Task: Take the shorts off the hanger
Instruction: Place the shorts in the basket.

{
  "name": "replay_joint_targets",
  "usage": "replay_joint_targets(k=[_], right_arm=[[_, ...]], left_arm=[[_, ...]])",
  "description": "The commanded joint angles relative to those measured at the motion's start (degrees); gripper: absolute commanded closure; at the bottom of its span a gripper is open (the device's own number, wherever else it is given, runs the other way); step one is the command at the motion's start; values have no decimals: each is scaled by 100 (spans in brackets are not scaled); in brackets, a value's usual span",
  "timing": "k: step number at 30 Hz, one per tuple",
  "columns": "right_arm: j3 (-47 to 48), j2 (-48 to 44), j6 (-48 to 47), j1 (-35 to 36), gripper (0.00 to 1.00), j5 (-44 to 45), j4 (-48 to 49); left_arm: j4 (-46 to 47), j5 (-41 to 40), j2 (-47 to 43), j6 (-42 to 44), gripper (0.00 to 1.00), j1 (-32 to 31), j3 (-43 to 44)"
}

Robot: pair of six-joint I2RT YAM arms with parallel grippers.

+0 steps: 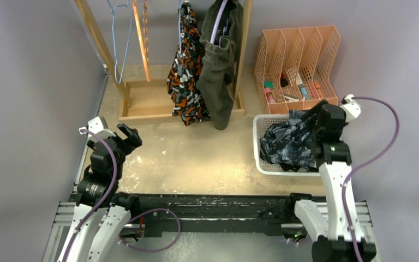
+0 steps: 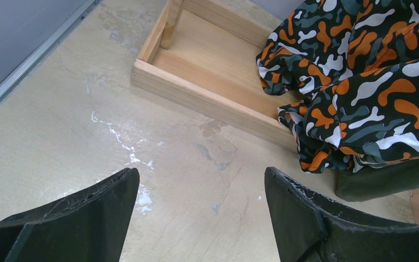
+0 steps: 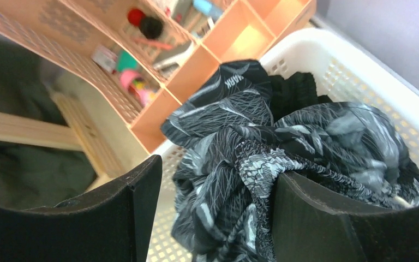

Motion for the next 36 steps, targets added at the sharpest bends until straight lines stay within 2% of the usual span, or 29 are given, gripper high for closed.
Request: replay_joint_targets(k=[1, 2, 5, 7, 11, 15, 17, 22, 25, 26, 29, 30, 33, 36], right_arm=[[27, 847, -714, -19, 33, -773, 466], [42, 1043, -841, -15, 35, -1049, 536], [145, 1634, -778, -17, 38, -638, 530], [133, 1992, -979, -15, 39, -742, 828], [132, 2735, -1018, -16, 38, -490, 1034], [21, 3532, -18, -23, 38, 489, 522], [-22, 3676, 512, -24, 37, 992, 166], [-306, 3306, 1053, -34, 34, 1706, -30], [-210, 3462, 899, -66, 31, 2002, 101], [-54, 3675, 1236, -90, 29, 2178, -154], [583, 4403, 2915, -155, 21, 2915, -1775], [758, 4586, 3130, -155, 18, 2998, -2081], [1081, 4723, 1878, -85, 16, 2782, -1717], [1143, 4227, 1270, 211, 17, 2704, -1568]], left_arm=[[245, 25, -8, 151, 16, 29, 3], [255, 36, -2, 155, 16, 29, -4], [236, 15, 46, 151, 16, 29, 15], [190, -71, 28, 114, 17, 29, 50], [176, -110, -121, 80, 17, 29, 30], [179, -75, -147, 103, 18, 29, 27], [53, -262, -171, 15, 19, 29, 112], [-13, -590, -449, -68, 19, 30, 86], [-9, -576, -462, -63, 20, 29, 80], [-6, -575, -451, -68, 20, 29, 79], [-45, -598, -420, -77, 20, 33, 103], [-50, -599, -420, -90, 20, 29, 107], [-23, -556, -432, -86, 20, 29, 87], [-22, -540, -377, -78, 20, 29, 100]])
